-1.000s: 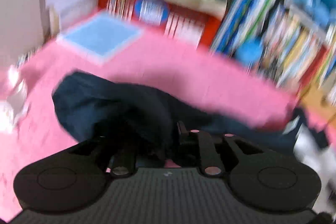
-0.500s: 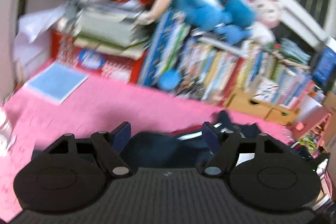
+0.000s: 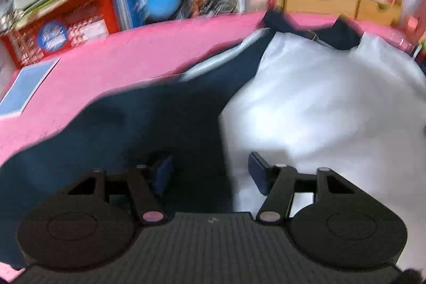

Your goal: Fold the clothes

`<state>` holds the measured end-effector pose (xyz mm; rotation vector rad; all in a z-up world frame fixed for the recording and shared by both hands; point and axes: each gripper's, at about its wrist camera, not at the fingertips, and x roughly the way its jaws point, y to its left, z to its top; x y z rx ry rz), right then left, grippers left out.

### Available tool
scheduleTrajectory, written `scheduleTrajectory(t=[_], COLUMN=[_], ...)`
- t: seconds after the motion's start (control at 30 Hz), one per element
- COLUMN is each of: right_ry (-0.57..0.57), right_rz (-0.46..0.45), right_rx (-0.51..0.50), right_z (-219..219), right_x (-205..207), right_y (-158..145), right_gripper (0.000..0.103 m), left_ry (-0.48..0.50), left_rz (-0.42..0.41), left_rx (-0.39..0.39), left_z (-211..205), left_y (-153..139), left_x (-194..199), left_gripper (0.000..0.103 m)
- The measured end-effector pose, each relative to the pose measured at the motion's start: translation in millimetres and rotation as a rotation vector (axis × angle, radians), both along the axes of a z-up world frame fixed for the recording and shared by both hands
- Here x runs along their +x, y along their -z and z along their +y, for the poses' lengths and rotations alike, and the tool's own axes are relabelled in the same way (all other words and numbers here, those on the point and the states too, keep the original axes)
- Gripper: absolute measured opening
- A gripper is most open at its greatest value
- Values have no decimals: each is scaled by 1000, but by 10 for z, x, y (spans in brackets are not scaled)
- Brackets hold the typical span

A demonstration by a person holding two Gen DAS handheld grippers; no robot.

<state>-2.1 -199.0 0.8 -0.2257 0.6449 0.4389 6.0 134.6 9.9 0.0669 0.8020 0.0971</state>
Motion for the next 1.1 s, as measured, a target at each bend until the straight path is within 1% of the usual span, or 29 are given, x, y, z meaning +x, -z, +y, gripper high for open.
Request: scheduleTrajectory(t=[0.03, 0.07, 0.1, 0.13, 0.17, 0.2, 0.23, 0.27, 0.3, 0.33, 0.37, 0.4, 0.43, 0.47, 0.5, 0.57, 0.63, 0.67, 0.7, 0.73, 0.77, 0.8, 0.87, 0.9, 0.93, 0.97, 1.03, 1.07, 1.1], right_ry=[0, 27, 61, 95, 151, 214, 265, 295, 295, 264, 224, 183, 142, 100, 64, 14, 26, 37, 52, 60, 72, 85, 110, 121, 130, 142, 168, 176, 183], right_rz=[10, 12, 12, 12, 9, 10, 7, -7, -35, -68, -86, -98, -100, -83, -55, -1, 38, 50, 49, 80, 93, 98, 85, 78, 71, 66, 52, 48, 44], right_rx=[-20, -36, -50, -64, -69, -43, -23, -6, 7, 20, 28, 35, 34, 24, 9, -22, -52, -44, -14, 1, 11, 22, 16, 12, 14, 20, 45, 59, 73], right_z=[-94, -198, -302, -406, -512, -625, -691, -718, -705, -659, -589, -513, -400, -263, -126, 129, 332, 383, 388, 412, 417, 413, 416, 417, 407, 412, 413, 421, 430], right_x=[-17, -8, 8, 25, 62, 103, 118, 111, 71, 17, -17, -44, -51, -23, 34, 171, 392, 483, 575, 660, 776, 903, 1127, 1236, 1360, 1491, 1715, 1808, 1902], right_y=[45, 81, 115, 149, 158, 135, 96, 41, -29, -98, -147, -189, -214, -210, -171, -71, 101, 160, 183, 187, 193, 199, 240, 262, 285, 323, 385, 402, 418], right_gripper=[91, 92, 93, 94, 99, 97, 97, 94, 91, 89, 87, 75, 55, 41, 24, 22, 22, 22, 22, 22, 22, 20, 20, 20, 20, 20, 20, 20, 20], left_ry=[-25, -49, -74, -100, -151, -193, -189, -186, -182, -178, -172, -131, -91, -50, -9, 72, 153, 194, 235, 275, 311, 279, 215, 184, 152, 122, 70, 52, 27], left_rz=[3, 7, 10, 15, 31, 29, 4, -21, -47, -72, -95, -90, -85, -79, -74, -63, -52, -46, -41, -35, -31, -44, -71, -73, -75, -71, -99, -118, -123], left_rx=[29, 58, 87, 116, 130, 164, 162, 161, 159, 158, 156, 155, 154, 152, 151, 148, 145, 144, 142, 141, 139, 131, 114, 104, 94, 87, 122, 141, 142], left_z=[108, 215, 323, 431, 554, 655, 638, 621, 604, 587, 563, 419, 275, 132, -12, -299, -587, -730, -874, -1018, -1149, -1087, -963, -898, -834, -776, -685, -657, -632], left_y=[17, 33, 50, 63, 17, -26, -115, -204, -293, -382, -463, -435, -408, -380, -352, -296, -240, -212, -185, -157, -129, -110, -73, -67, -60, -52, -22, -16, -9], left_x=[-45, -91, -136, -177, -158, -169, -197, -225, -252, -280, -302, -222, -143, -64, 16, 174, 333, 412, 492, 571, 653, 782, 1039, 1159, 1277, 1386, 1543, 1579, 1643], left_gripper=[69, 89, 91, 90, 85, 81, 76, 74, 70, 66, 66, 66, 66, 69, 69, 71, 71, 65, 61, 51, 51, 51, 53, 57, 66, 67, 69, 75, 77])
